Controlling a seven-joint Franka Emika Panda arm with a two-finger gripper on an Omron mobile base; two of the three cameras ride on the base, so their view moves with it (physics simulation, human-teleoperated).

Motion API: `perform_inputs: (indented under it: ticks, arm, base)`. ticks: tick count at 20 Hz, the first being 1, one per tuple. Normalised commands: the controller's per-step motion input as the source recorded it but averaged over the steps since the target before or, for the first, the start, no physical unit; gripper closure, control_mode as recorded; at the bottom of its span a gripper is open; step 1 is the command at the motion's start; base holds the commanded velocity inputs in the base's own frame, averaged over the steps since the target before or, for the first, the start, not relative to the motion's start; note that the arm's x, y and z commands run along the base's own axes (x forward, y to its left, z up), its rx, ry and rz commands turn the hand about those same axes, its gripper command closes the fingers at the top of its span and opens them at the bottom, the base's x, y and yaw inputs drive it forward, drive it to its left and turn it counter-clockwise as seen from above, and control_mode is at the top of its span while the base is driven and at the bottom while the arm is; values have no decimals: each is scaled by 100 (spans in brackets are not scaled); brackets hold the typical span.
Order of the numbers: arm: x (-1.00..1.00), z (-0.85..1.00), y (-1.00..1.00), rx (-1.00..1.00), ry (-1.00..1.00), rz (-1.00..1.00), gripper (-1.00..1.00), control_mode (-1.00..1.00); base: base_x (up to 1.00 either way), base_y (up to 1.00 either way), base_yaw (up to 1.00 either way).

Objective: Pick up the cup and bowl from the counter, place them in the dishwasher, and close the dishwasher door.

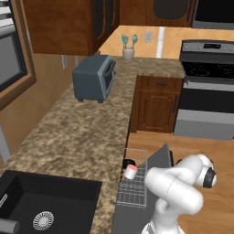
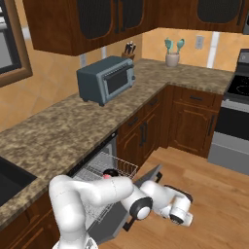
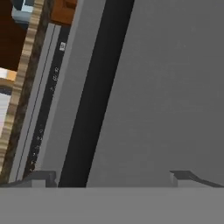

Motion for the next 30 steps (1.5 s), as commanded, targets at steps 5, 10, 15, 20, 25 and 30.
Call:
perform_inputs:
  ticks: [5,10,15,20,25,30]
  arm:
    - [-19,-23,100,10,-30,0,-100,-100]
    - [-40,0,100,7,-6,0,-100,-100]
    - [-45,3,100,1,-3,0,-100,-100]
    - [-35,1,100,0,-5,0,-100,-100]
    - [-23,-5,99,0,-1,0,-100,-100]
    - [-20,-14,100,-8,0,0,-100,-100]
  base:
    - [0,0,0]
    - [0,0,0]
    - [0,0,0]
    - [0,0,0]
    - [0,0,0]
    - [0,0,0]
